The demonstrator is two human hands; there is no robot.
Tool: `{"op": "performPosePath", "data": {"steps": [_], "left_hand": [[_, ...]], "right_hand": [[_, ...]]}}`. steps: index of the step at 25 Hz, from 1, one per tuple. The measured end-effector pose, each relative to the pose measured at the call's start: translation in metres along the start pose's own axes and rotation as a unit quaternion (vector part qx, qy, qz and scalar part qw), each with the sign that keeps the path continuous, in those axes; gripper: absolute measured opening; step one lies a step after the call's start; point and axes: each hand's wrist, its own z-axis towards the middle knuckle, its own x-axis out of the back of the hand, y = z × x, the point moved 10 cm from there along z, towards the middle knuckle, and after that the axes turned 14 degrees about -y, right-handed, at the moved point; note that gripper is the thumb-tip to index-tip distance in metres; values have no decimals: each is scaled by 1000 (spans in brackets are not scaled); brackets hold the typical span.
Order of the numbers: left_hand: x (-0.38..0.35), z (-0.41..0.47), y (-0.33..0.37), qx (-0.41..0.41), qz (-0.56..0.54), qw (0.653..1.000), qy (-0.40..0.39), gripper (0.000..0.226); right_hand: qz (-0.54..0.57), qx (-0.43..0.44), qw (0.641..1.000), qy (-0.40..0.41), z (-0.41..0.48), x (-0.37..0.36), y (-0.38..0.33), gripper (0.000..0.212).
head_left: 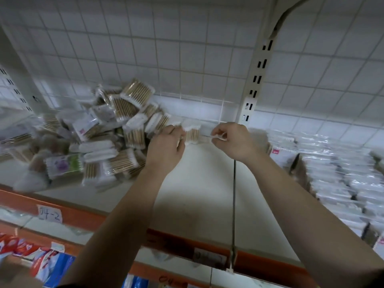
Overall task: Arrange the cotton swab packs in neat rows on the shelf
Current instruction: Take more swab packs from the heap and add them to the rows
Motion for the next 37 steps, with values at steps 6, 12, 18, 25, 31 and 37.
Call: {"op": "performPosePath", "data": {"steps": [6,12,18,25,31,37], "left_hand": [[-10,-8,-20,23,-43,999,-8,19],[-5,-11,-26,23,-69,997,18,18],[1,-14,-35,41,-105,993,43,22],[6,-15,-34,41,-117,991,57,21],[12,-18,-44,57,-124,987,81,28],[7,-19,-55,101,-119,986,55,36]], "right_hand": [[-36,43,998,3,40,-21,-28,35],[-127,86,988,-29,62,-37,-52,42],[-64,18,998,0,66,-30,-36,27],[-76,-36,996,-25,59,-34,-31,59],[-37,-14,999,-11,47,-33,-35,46],[2,-27,999,35,31,-43,-21,49]]}}
